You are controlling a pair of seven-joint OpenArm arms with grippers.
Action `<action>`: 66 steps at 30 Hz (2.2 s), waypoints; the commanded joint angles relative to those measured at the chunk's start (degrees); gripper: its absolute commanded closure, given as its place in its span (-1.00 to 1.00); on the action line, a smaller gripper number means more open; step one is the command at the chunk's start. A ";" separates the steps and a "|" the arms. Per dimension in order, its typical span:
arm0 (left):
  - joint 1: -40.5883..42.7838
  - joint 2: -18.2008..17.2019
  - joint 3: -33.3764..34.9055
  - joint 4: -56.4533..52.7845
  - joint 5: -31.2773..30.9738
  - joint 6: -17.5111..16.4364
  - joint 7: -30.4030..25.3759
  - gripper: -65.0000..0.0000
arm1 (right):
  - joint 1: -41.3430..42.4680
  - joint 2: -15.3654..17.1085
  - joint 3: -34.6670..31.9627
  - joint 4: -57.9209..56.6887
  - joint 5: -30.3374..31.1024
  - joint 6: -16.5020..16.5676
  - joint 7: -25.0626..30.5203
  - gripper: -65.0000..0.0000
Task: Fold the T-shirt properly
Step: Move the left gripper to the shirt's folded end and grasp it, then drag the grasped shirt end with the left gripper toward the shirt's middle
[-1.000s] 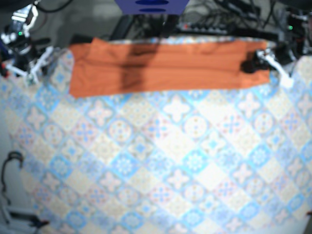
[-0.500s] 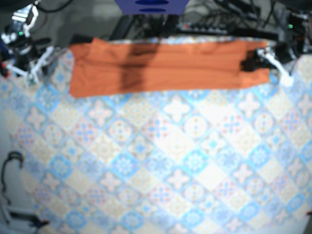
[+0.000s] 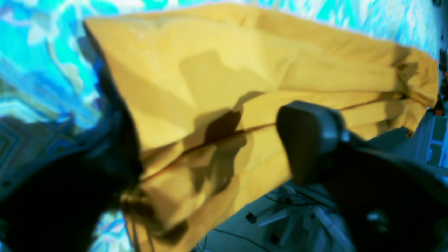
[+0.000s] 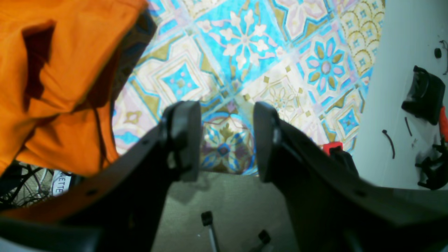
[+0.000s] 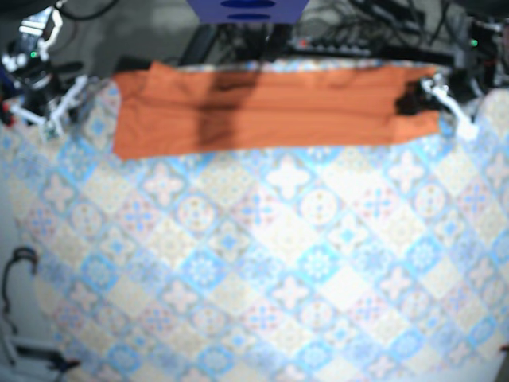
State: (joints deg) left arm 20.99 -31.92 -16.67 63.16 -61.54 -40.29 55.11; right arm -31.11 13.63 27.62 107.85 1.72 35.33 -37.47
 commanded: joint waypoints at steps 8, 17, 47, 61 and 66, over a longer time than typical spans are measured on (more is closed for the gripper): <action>1.38 0.76 1.15 -0.78 4.44 1.48 6.82 0.59 | -0.14 0.83 0.21 0.94 0.35 -0.21 1.03 0.24; -0.11 0.76 1.06 -0.87 4.53 1.57 6.82 1.00 | -0.14 0.83 0.21 0.94 0.35 -0.21 1.03 0.24; -1.35 0.41 3.08 13.11 4.97 2.71 7.79 1.00 | 0.04 0.83 0.65 0.94 0.26 -0.21 1.39 0.25; -7.85 0.41 15.30 23.92 6.37 5.61 8.58 1.00 | -0.14 0.83 3.11 1.38 0.26 -0.21 1.39 0.25; -13.39 0.76 23.13 23.83 6.29 6.32 8.58 1.00 | -0.14 0.83 6.01 2.08 0.35 -0.21 1.39 0.25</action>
State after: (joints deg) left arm 8.14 -30.24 6.90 86.15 -54.30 -34.09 64.10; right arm -31.16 13.63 33.04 108.81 1.72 35.35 -37.08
